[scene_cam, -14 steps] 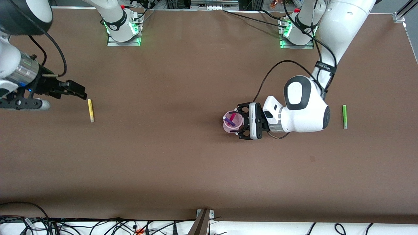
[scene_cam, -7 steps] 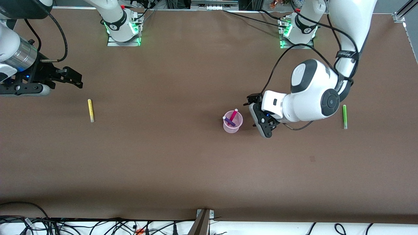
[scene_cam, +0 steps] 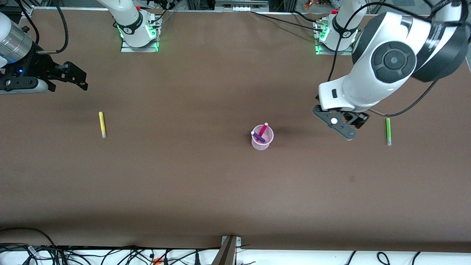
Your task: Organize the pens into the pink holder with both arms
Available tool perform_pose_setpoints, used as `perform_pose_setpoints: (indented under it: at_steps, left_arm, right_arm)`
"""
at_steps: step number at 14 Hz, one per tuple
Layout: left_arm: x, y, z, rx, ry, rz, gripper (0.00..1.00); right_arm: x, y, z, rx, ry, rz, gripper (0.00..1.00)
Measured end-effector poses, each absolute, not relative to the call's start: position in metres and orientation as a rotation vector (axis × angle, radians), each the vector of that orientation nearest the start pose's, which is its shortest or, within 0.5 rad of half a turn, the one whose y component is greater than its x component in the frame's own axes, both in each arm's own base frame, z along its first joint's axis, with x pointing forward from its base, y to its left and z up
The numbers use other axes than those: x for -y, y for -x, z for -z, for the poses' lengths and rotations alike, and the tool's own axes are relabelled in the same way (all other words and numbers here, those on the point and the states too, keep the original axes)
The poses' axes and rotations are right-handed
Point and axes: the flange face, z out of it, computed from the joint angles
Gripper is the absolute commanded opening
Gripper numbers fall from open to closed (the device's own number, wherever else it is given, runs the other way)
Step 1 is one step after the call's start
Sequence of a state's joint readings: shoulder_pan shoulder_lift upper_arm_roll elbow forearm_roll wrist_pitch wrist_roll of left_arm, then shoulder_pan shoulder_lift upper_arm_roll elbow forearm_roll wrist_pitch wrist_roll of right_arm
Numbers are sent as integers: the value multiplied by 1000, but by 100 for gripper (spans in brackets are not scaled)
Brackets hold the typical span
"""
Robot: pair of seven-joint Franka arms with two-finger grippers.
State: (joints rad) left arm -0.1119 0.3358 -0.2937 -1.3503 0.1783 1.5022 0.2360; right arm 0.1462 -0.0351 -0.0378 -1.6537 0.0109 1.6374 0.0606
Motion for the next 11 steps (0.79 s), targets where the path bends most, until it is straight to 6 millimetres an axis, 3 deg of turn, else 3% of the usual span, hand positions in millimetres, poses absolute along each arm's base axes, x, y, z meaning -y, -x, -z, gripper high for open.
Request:
perform_pose_setpoints:
  at_steps: [3, 6, 7, 9, 11]
  left_arm:
    - [157, -608, -562, -758, 2902, -179, 100]
    - [71, -598, -622, -401, 3051, 54, 100]
    - [41, -588, -634, -316, 3080, 127, 100]
    - [6, -558, -640, -224, 3099, 170, 100]
    - [-3, -540, -637, -191, 3105, 154, 100]
  right_arm:
    - [-62, -546, -614, 80, 3126, 39, 100]
    - [-64, -544, -619, 87, 3128, 31, 100]
    - [-63, -544, -620, 87, 3133, 33, 100]
    - [-62, -544, -620, 89, 3149, 37, 100]
    - [-61, -544, -620, 85, 3149, 39, 100]
